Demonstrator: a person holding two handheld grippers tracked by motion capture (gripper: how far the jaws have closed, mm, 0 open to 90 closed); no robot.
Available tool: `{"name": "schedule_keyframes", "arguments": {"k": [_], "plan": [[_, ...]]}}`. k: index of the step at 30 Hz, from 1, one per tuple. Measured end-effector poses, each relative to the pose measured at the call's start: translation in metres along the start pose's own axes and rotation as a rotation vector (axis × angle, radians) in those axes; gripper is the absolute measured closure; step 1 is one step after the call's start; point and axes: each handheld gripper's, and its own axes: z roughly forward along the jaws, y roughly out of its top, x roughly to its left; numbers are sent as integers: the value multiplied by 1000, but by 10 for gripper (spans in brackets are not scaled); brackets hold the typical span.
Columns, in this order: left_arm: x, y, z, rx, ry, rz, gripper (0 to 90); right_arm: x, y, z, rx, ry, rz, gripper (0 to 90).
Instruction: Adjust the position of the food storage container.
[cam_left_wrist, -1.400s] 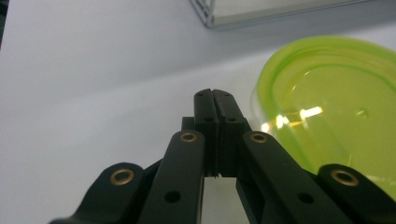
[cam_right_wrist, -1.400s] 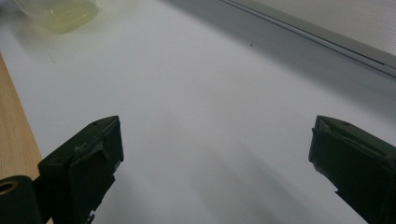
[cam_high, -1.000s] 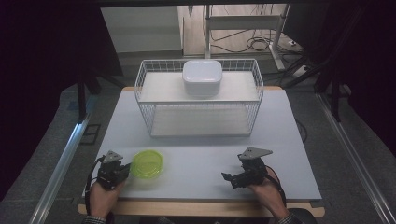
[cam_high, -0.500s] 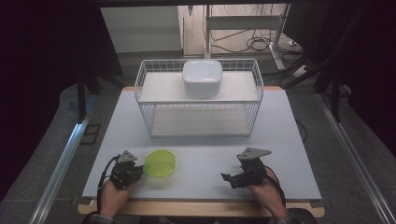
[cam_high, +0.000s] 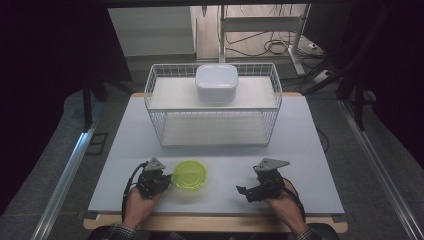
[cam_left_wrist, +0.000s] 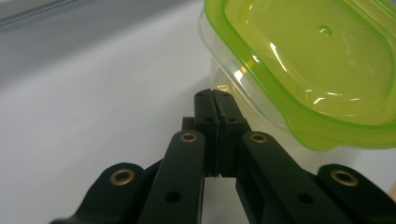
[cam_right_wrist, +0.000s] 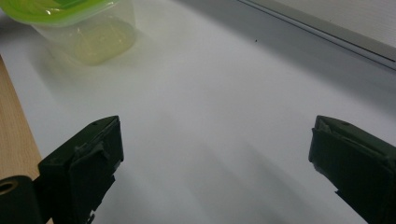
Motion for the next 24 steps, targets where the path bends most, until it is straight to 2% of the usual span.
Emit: {"name": "schedule_keyframes", "arguments": {"k": [15, 24], "plan": [[-37, 9, 22, 24, -80, 86, 894, 0, 0, 1, 6, 6, 9, 36], [-52, 11, 29, 30, -115, 119, 894, 0, -1, 1, 11, 7, 13, 37]]}}
